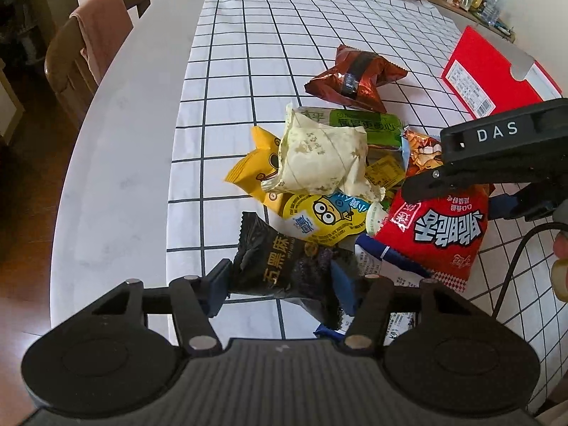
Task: Organize snacks
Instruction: 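Grasp the red chip bag with the right tool while the left tool grasps a black packet, then lift the black packet with the left tool, adjusting its grip, then carry the red chip bag and black packet with both tools into the box, then open both tools to release the chip bag and black packet in the box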
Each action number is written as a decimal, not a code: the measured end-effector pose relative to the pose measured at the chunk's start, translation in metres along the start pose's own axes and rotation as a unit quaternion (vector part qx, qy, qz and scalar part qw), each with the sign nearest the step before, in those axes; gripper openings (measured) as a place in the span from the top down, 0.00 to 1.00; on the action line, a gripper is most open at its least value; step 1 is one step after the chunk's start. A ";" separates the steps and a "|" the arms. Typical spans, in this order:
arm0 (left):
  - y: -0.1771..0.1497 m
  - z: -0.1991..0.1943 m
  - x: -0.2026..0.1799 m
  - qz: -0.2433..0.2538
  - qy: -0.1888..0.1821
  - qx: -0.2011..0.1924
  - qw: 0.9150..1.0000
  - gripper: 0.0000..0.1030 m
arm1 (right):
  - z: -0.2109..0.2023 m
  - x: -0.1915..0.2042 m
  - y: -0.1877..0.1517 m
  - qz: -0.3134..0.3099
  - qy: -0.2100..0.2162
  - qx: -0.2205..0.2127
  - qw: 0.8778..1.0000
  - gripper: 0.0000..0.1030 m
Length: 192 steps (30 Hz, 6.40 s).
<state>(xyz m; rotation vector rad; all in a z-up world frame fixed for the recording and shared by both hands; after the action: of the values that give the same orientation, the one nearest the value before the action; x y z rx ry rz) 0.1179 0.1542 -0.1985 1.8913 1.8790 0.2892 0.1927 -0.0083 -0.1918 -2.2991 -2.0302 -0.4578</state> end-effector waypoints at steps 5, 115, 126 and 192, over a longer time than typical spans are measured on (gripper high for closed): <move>-0.003 -0.003 0.004 -0.018 -0.006 -0.006 1.000 0.44 | -0.002 -0.003 -0.001 -0.002 0.012 -0.002 1.000 0.30; 0.070 -0.014 -0.125 0.052 -0.029 -0.027 0.998 0.70 | -0.154 -0.173 0.044 0.008 0.106 -0.136 0.985 0.33; 0.110 -0.041 -0.208 0.051 -0.030 -0.070 0.996 0.69 | -0.182 -0.217 0.094 -0.038 0.095 -0.158 0.982 0.33; 0.171 0.070 -0.357 0.056 0.033 -0.007 0.998 0.36 | -0.118 -0.284 0.186 -0.250 -0.022 -0.112 0.962 0.17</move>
<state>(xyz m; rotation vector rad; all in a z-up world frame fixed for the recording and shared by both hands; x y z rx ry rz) 0.2852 -0.2029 -0.1215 2.0042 1.8113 0.4054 0.3229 -0.3350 -0.1181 -1.8825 -2.7100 -0.6925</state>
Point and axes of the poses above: each gripper's, at about its wrist camera, not at the fingertips, and z roughly the way its jaws point, x to its left, y to its top, the point moved 6 cm from there along z, roughly the way its jaws point, and after that the axes turned 5 degrees about -y, right-handed, at the moved point
